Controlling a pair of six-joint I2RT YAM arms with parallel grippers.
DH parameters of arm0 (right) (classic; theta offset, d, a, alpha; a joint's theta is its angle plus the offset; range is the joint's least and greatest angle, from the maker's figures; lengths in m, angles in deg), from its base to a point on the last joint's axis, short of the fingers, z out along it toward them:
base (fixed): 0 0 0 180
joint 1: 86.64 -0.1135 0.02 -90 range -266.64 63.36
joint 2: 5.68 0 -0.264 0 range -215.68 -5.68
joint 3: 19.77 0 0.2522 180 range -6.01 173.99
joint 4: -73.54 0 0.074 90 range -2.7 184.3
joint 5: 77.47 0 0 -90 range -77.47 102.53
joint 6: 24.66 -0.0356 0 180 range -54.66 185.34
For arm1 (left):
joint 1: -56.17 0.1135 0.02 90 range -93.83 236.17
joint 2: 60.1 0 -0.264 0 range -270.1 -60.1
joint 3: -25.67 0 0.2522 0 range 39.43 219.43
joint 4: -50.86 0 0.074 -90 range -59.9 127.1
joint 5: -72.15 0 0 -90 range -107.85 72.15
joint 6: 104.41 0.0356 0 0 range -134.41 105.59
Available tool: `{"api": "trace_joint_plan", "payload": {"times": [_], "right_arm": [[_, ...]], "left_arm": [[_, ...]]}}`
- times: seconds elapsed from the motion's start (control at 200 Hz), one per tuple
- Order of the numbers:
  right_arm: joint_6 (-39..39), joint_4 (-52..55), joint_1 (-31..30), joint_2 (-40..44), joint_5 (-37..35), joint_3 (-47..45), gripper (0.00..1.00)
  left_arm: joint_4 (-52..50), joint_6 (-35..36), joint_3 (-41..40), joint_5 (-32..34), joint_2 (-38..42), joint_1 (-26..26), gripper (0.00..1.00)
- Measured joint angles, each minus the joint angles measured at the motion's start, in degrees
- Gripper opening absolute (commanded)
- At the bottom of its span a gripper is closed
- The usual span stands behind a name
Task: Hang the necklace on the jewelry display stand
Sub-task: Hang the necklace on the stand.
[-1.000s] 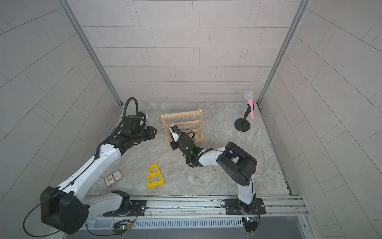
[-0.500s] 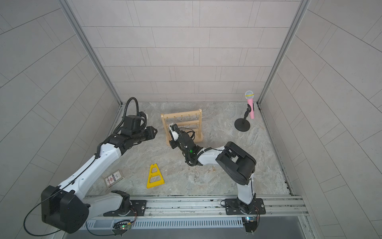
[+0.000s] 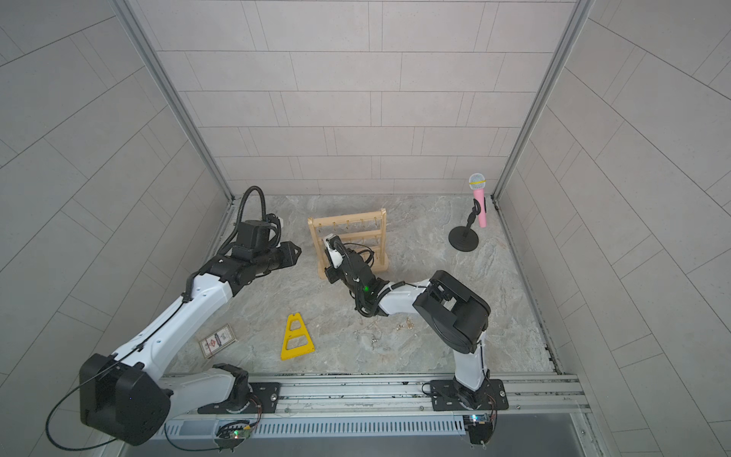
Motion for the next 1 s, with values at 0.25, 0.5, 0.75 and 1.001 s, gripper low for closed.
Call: {"api": "trace_joint_plan", "payload": {"times": [0.25, 0.5, 0.75, 1.001], "right_arm": [[-0.02, -0.11, 0.09, -0.28, 0.26, 0.0, 0.1], [-0.04, -0.13, 0.09, -0.37, 1.16, 0.02, 0.1], [-0.04, -0.13, 0.09, -1.31, 1.38, 0.59, 0.1], [-0.22, 0.07, 0.09, -2.14, 1.53, 1.22, 0.1]], "left_arm": [[0.0, 0.0, 0.0, 0.0, 0.0, 0.0, 0.29], [0.0, 0.0, 0.0, 0.0, 0.0, 0.0, 0.29], [0.0, 0.0, 0.0, 0.02, 0.0, 0.0, 0.29], [0.0, 0.0, 0.0, 0.02, 0.0, 0.0, 0.29]]}}
